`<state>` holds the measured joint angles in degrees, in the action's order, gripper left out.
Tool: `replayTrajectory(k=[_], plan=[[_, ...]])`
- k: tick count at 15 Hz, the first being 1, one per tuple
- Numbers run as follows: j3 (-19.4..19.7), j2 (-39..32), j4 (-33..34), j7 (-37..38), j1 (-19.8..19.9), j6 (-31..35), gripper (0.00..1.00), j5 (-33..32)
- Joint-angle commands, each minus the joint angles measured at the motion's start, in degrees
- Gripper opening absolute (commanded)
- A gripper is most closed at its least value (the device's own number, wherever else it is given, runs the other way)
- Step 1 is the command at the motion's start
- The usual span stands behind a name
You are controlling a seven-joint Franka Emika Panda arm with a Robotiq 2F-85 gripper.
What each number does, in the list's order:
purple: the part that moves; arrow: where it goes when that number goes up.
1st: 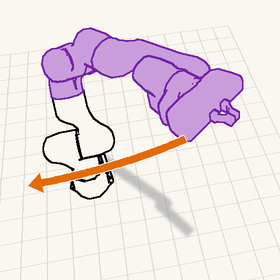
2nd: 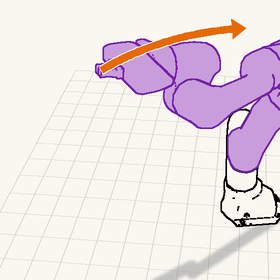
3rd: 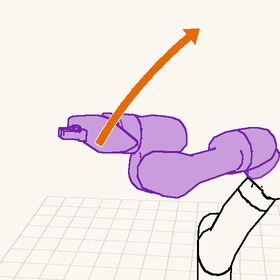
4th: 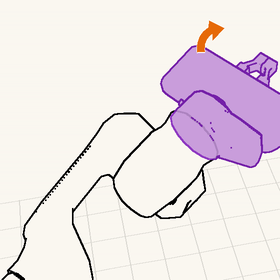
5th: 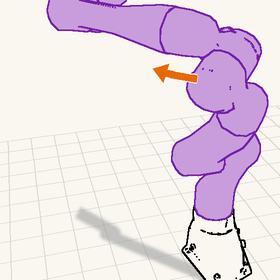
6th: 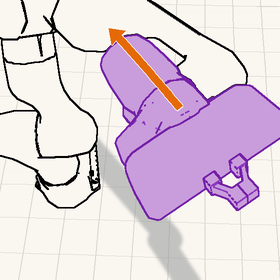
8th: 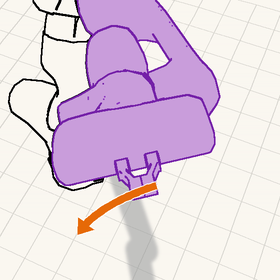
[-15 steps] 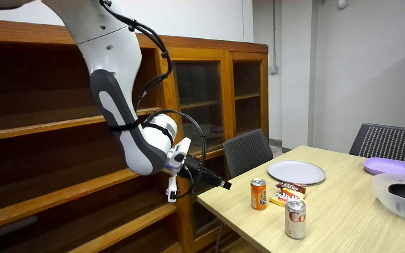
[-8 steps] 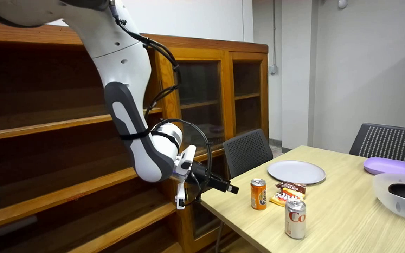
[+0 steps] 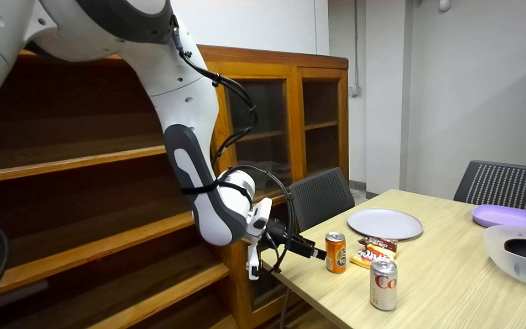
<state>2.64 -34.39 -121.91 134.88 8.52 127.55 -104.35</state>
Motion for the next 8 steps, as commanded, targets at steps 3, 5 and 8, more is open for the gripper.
replayTrajectory(k=[3,5,8], plan=[[-0.4,-5.4,7.1,0.7,1.8,1.0,1.0,-2.0],[-0.5,-6.5,8.9,0.4,2.0,1.6,1.0,-2.5],[-0.6,-8.1,11.2,0.2,2.1,2.5,1.0,-3.5]])
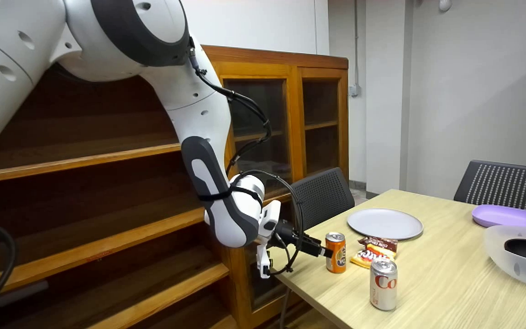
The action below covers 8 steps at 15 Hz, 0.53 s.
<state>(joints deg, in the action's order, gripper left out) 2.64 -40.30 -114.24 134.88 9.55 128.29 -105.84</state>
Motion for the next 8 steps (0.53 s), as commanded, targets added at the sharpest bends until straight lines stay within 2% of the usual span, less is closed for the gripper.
replayTrajectory(k=[1,8], plan=[[-0.6,-2.7,4.3,0.1,1.3,2.2,1.0,-2.3],[-0.1,-5.3,8.6,-0.2,2.7,3.7,1.0,-3.1]])
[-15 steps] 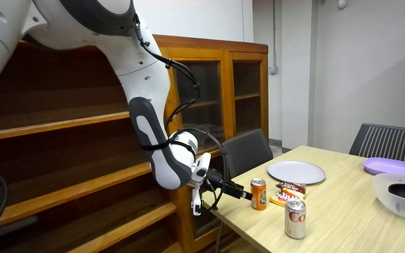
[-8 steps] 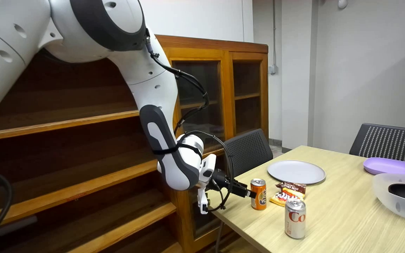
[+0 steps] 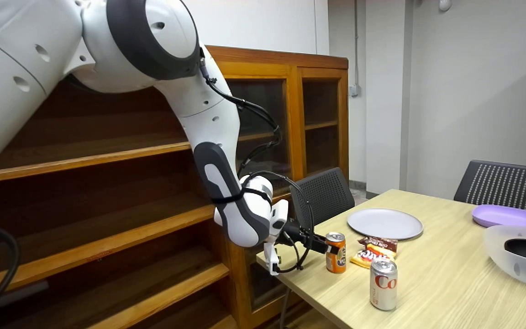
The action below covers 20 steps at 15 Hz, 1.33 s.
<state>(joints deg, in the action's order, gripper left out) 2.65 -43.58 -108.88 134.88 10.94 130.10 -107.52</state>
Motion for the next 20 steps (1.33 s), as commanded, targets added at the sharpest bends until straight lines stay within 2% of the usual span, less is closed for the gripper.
replayTrajectory(k=[1,13,14,15,16,19,20], plan=[[-0.2,-2.4,3.8,-0.3,1.6,2.1,1.0,-1.5],[0.2,-6.5,9.9,-1.5,2.8,3.9,1.0,-0.9],[0.2,-6.7,10.3,-1.4,2.8,4.0,0.75,-0.9],[0.3,-6.8,10.6,-1.4,2.8,4.1,0.74,-1.0],[0.3,-6.9,10.8,-1.4,2.7,4.2,0.68,-0.9],[0.4,-7.0,10.9,-1.4,2.5,4.2,0.42,-1.0],[0.4,-6.7,10.6,-1.3,2.4,4.2,0.37,-1.1]])
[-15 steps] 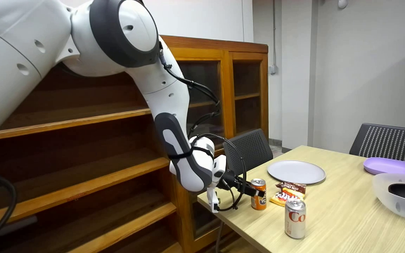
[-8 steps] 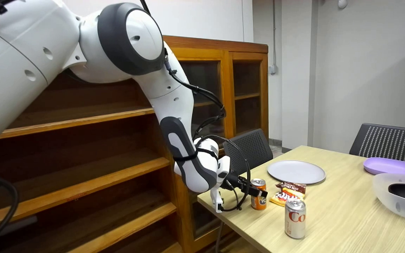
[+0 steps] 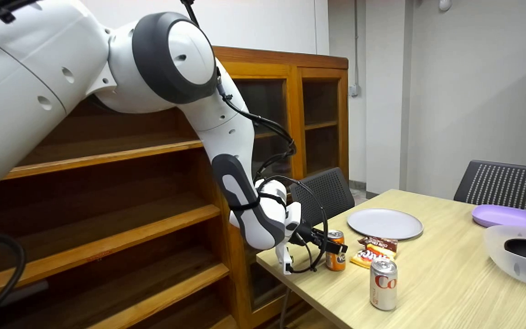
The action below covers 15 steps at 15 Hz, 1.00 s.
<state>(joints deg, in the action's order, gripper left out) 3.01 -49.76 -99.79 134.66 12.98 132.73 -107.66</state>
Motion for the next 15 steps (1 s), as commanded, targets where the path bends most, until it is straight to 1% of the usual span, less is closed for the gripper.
replayTrajectory(k=[1,7,15], plan=[[0.0,0.0,0.9,-0.8,0.2,1.5,0.37,-1.1],[-0.4,3.4,-3.4,0.8,-1.9,0.1,0.36,-2.1],[-2.0,9.6,-10.5,1.4,-7.3,-2.8,0.36,-5.0]])
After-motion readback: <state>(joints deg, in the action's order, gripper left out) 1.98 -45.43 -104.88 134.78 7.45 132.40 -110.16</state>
